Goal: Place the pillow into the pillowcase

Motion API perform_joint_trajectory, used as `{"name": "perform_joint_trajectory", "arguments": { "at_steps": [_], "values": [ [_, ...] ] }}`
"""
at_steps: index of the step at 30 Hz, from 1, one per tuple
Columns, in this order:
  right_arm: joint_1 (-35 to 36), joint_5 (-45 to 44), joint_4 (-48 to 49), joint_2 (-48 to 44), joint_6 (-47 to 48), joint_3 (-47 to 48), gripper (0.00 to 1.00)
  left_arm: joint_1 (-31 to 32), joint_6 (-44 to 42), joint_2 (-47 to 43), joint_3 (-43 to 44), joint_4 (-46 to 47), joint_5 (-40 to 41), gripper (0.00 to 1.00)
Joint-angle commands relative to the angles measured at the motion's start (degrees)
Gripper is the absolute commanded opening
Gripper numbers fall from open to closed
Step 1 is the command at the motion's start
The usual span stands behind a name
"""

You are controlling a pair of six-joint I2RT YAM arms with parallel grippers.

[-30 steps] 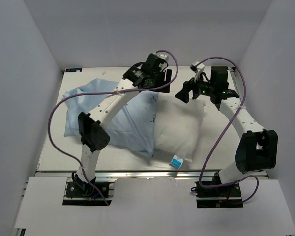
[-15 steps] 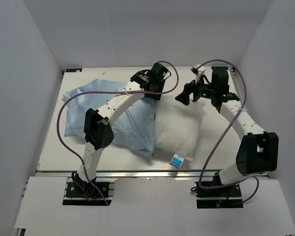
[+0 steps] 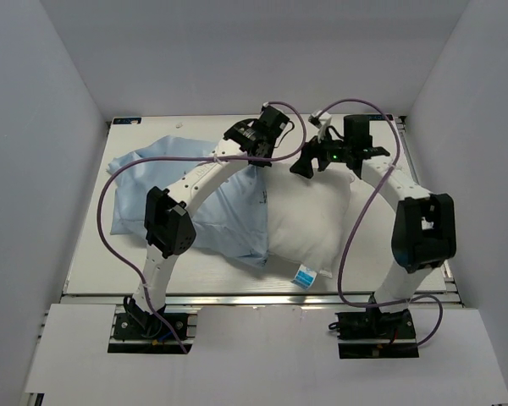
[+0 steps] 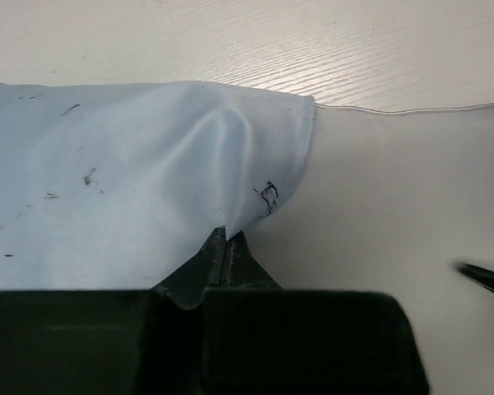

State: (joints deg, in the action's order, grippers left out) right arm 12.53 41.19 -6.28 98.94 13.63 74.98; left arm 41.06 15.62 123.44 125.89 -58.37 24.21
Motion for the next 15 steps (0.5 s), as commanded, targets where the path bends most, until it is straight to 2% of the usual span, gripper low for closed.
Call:
{"name": "perform_joint_trajectory", "arguments": {
  "at_steps": [1, 2, 6, 7, 9, 10, 12, 14, 15],
  "values": [
    [1.79, 2.93, -7.32, 4.15, 8.4, 6.74, 0.89, -0.1, 2.05, -6.7, 1.47, 3.33, -4.41, 0.0],
    [2.14, 3.19, -11.95, 5.55, 10.17, 7.8, 0.88, -0.1, 2.75, -7.33, 1.38, 4.05, -5.48, 0.0],
    [4.86, 1.79, -15.77, 10.57, 13.62, 9.22, 0.64, -0.1, 4.86, -8.83, 1.82, 6.42, -10.4, 0.0],
    [5.13, 2.05, -15.86, 11.1, 13.01, 9.04, 0.47, -0.1, 5.91, -9.0, 1.99, 6.77, -11.1, 0.0],
    [5.74, 4.5, -16.48, 11.63, 11.95, 8.52, 0.32, -0.1, 6.7, -9.27, 2.7, 7.82, -13.21, 0.0],
    [5.92, 5.56, -16.31, 11.37, 10.56, 8.17, 0.17, -0.1, 7.49, -9.35, 2.96, 8.35, -13.83, 0.0],
    [6.36, 9.85, -14.21, 9.09, 8.45, 7.29, 0.0, -0.1, 8.2, -9.36, 3.66, 10.02, -15.67, 0.0],
    [6.45, 14.15, -9.65, 4.54, 1.28, 4.4, 0.0, -0.1, 8.9, -9.01, 4.89, 11.6, -17.78, 0.0],
    [6.45, 15.23, -3.36, 2.77, -2.08, 3.51, 0.0, -0.28, 9.25, -8.22, 5.77, 12.83, -18.66, 0.0]
  ]
}}
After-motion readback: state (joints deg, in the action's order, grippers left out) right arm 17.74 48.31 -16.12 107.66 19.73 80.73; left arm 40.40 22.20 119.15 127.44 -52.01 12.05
